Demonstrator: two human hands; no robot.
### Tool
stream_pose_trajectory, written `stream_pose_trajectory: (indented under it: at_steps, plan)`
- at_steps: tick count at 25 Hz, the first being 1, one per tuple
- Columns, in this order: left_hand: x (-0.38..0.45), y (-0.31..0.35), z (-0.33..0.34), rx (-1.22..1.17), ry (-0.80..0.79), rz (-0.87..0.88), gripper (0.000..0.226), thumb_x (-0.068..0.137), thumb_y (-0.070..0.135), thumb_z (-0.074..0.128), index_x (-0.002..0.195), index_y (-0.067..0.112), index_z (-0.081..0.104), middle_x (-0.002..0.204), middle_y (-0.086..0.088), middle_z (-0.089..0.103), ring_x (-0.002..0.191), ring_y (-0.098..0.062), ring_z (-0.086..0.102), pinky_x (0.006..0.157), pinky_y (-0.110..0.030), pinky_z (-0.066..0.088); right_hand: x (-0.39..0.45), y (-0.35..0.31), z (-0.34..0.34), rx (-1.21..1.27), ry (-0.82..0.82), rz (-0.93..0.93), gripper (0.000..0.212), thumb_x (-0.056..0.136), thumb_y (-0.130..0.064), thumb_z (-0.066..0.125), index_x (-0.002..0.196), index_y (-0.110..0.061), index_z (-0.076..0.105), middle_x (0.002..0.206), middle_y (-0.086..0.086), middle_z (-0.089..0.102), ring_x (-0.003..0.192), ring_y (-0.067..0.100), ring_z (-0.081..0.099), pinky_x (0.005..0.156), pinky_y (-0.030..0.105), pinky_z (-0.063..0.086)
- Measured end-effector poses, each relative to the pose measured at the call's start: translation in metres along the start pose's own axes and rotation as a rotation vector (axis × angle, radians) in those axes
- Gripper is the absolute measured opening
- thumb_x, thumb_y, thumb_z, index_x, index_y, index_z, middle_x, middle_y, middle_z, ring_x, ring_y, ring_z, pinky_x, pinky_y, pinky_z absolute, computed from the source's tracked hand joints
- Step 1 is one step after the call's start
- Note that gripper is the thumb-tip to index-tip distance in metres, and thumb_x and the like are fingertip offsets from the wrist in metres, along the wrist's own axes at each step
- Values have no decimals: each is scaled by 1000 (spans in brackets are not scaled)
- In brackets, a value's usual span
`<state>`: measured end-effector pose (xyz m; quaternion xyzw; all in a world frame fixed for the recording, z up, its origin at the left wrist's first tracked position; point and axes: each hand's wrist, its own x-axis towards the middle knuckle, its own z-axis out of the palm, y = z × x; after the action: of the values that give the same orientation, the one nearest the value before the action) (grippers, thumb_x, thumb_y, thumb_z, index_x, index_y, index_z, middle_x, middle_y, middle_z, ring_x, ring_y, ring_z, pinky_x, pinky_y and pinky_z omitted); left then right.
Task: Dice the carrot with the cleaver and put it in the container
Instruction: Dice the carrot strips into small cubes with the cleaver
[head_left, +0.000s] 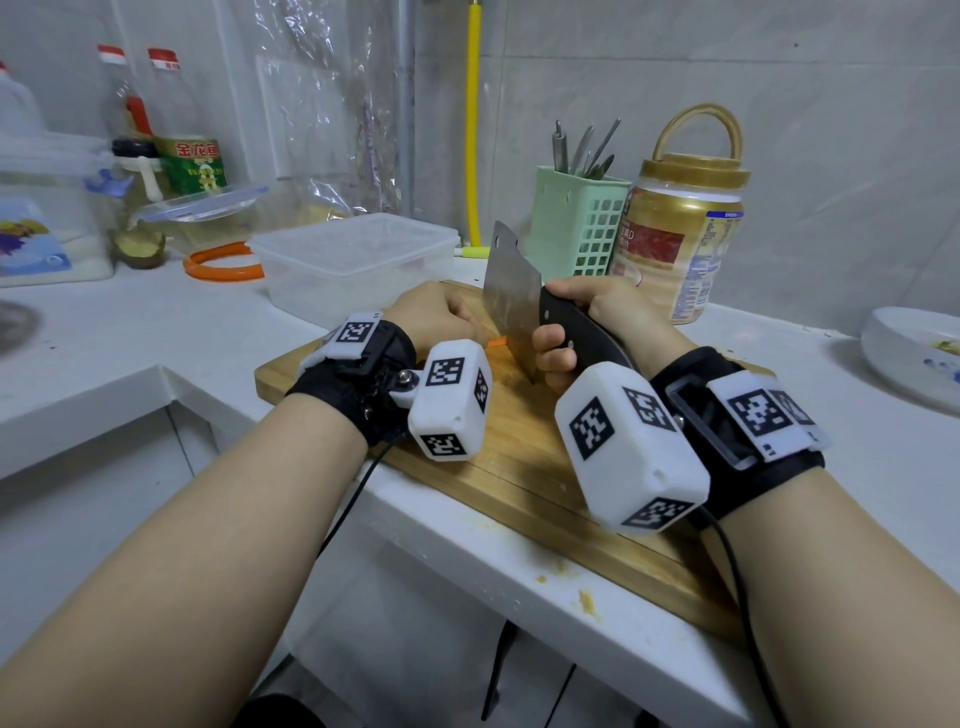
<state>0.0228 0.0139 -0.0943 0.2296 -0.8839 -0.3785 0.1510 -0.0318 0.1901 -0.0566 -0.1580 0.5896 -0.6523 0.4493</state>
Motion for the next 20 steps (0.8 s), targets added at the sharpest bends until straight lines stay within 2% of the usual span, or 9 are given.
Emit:
stream_pose_trajectory:
  at_steps: [3, 7, 9, 12, 17, 20]
  plan:
    - [0, -1, -1, 0, 17, -5, 7, 80, 11, 72, 84, 7, 75, 76, 5, 67, 86, -17, 62, 86, -35, 53, -2, -2, -1, 50, 14, -10, 19, 99, -28, 41, 93, -10, 39, 48, 3, 41, 31, 13, 38, 42, 10, 32]
    - [2, -5, 1, -7, 116, -36, 17, 77, 21, 77, 83, 6, 73, 90, -3, 73, 91, -18, 65, 84, -33, 53, -5, 0, -3, 61, 13, -10, 20, 98, -28, 40, 88, -10, 41, 49, 3, 41, 32, 13, 37, 44, 11, 30]
    - [3, -7, 1, -21, 140, -46, 18, 77, 24, 78, 82, 7, 72, 90, -2, 73, 90, -17, 64, 82, -31, 52, -5, 3, -4, 52, -4, -25, 21, 98, -30, 39, 88, -11, 40, 49, 2, 40, 32, 14, 36, 43, 13, 28]
    - [4, -5, -1, -7, 52, 14, 10, 78, 17, 76, 82, 8, 74, 84, 3, 71, 88, -14, 63, 83, -30, 51, -6, 5, -7, 46, -9, -78, 22, 98, -31, 37, 86, -13, 38, 48, 1, 40, 32, 14, 35, 46, 21, 23]
    - [0, 0, 0, -6, -51, 105, 8, 80, 10, 73, 87, 9, 77, 86, 1, 72, 82, -8, 61, 73, -20, 48, -9, 5, -8, 120, -26, -100, 29, 98, -32, 38, 76, -13, 37, 47, 1, 38, 31, 15, 35, 42, 15, 24]
    - [0, -1, 0, -12, -57, 122, 8, 80, 10, 74, 87, 10, 77, 84, 2, 71, 80, -7, 61, 71, -20, 47, -7, 6, -5, 79, -25, -91, 27, 98, -32, 37, 80, -13, 37, 46, 2, 39, 30, 15, 35, 42, 15, 25]
